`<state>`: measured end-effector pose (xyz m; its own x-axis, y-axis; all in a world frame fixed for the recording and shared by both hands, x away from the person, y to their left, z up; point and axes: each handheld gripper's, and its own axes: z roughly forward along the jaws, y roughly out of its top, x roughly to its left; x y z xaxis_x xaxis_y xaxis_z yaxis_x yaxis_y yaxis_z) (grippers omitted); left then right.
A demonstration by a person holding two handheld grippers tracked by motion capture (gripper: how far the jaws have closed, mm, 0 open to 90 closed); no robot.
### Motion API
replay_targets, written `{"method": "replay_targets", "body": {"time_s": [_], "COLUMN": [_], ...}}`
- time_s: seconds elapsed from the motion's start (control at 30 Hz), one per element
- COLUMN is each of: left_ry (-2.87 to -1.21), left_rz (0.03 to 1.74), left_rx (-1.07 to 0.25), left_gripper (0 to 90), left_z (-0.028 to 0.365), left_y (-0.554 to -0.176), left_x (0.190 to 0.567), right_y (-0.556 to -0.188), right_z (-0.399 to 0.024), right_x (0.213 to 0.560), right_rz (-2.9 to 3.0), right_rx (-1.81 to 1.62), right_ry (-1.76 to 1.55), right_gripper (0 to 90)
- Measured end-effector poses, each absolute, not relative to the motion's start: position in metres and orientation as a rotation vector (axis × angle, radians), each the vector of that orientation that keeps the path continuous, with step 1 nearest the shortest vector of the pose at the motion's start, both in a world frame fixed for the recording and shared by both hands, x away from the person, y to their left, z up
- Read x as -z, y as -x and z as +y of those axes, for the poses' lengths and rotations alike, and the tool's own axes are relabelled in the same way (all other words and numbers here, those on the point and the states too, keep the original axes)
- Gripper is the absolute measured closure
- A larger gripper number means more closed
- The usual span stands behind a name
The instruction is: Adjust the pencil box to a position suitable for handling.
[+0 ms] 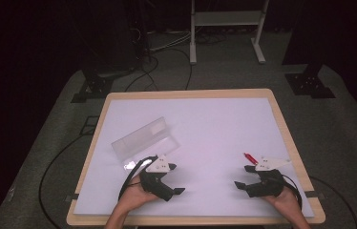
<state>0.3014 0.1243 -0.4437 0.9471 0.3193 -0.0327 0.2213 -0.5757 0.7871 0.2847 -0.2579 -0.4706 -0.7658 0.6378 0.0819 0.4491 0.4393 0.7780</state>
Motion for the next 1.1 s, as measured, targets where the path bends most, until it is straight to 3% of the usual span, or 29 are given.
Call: {"method": "replay_targets", "body": {"time_s": [1.1], "left_ry": [-2.176], "left_rz": [0.439], "left_rx": [-0.26], "left_gripper": [13.4], "left_z": [0.161], "left_y": [-0.313], "left_x": [0.427], "right_y": [-0.286], "right_z": [-0.256], "right_x": [0.47], "right_rz": [2.474], "right_rx": [-1.225], "right_ry": [-0.947], "right_gripper": [23.1]}}
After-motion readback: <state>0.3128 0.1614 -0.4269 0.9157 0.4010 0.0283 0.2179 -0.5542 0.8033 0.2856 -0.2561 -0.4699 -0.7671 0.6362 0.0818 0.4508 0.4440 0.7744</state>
